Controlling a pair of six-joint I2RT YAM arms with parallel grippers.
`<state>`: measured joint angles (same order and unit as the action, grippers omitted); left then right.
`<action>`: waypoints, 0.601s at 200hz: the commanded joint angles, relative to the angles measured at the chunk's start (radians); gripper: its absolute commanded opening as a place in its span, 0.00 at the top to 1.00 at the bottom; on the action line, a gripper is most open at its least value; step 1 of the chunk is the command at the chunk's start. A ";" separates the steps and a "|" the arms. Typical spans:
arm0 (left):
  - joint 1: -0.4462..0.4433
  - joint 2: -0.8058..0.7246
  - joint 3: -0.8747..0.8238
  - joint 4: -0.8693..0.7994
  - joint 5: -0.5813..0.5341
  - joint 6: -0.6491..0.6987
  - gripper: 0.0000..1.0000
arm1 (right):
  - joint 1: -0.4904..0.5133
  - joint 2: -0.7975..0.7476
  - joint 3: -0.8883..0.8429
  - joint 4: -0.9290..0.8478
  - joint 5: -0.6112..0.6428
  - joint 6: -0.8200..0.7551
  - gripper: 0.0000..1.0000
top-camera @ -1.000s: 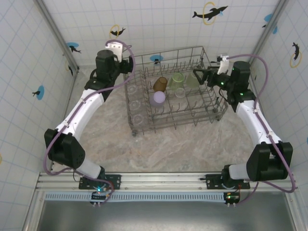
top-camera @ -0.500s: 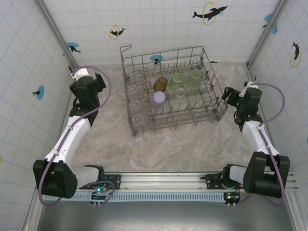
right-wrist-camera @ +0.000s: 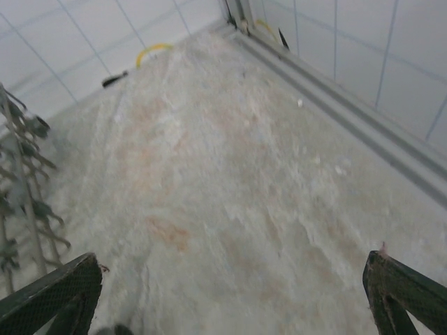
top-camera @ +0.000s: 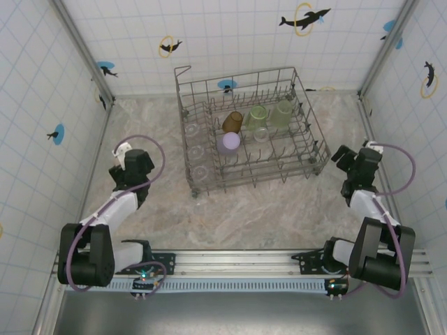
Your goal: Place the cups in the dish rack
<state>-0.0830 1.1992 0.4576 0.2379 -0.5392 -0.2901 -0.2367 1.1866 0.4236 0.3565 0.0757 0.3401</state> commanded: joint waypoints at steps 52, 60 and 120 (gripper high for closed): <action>0.005 0.079 -0.145 0.260 0.093 0.066 0.02 | 0.144 -0.067 -0.308 0.300 0.244 -0.029 0.01; 0.006 0.080 -0.174 0.306 0.096 0.086 0.02 | 0.158 -0.076 -0.347 0.345 0.273 -0.031 0.01; 0.006 0.130 -0.392 0.726 0.159 0.178 0.02 | 0.221 -0.048 -0.457 0.580 0.332 -0.072 0.01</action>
<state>-0.0830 1.2785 0.1116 0.7174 -0.4454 -0.1680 -0.0376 1.1149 0.0044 0.7509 0.3531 0.3019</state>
